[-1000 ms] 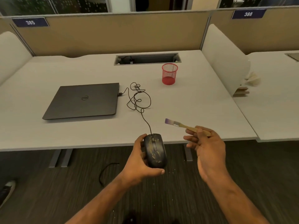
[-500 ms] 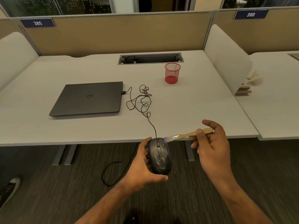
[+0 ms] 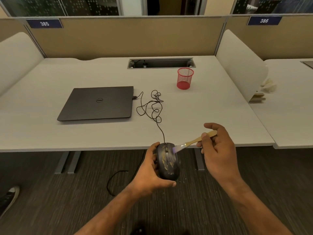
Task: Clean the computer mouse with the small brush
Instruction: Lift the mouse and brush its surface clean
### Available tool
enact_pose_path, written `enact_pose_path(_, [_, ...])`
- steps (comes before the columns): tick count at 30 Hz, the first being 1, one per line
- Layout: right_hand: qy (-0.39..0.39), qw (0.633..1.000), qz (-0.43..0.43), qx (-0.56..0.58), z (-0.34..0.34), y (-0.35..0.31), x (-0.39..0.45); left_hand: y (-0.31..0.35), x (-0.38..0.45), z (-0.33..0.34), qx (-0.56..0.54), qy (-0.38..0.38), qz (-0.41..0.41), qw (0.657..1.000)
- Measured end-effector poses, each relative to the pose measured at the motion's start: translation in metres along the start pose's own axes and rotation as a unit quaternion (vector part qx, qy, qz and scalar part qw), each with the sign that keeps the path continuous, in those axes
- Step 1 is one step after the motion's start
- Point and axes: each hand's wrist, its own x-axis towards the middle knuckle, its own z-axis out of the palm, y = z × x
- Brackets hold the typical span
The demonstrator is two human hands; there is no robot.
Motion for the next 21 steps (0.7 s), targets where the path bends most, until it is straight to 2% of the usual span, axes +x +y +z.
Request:
enact_pose_path(2, [-0.014,1.000,0.005,-0.011,0.003,-0.001,0.000,0.001,0.000,-0.001,-0.001,0.000,0.002,1.000])
enact_pose_path(7, [0.017,1.000,0.008,0.009,0.005,0.001,0.008,0.003,0.000,-0.006,-0.001,0.006,0.001,1.000])
enact_pose_path(11, [-0.021,1.000,0.001,-0.001,0.016,-0.001,0.009,0.004,0.002,-0.006,-0.005,0.005,-0.001,1.000])
enact_pose_path(16, [0.016,1.000,-0.009,0.008,0.015,0.001,0.018,0.004,0.003,-0.009,0.003,0.003,-0.003,1.000])
enact_pose_path(21, [-0.028,0.999,-0.026,-0.024,0.027,0.002,0.019,0.003,0.006,-0.012,0.005,-0.003,-0.004,1.000])
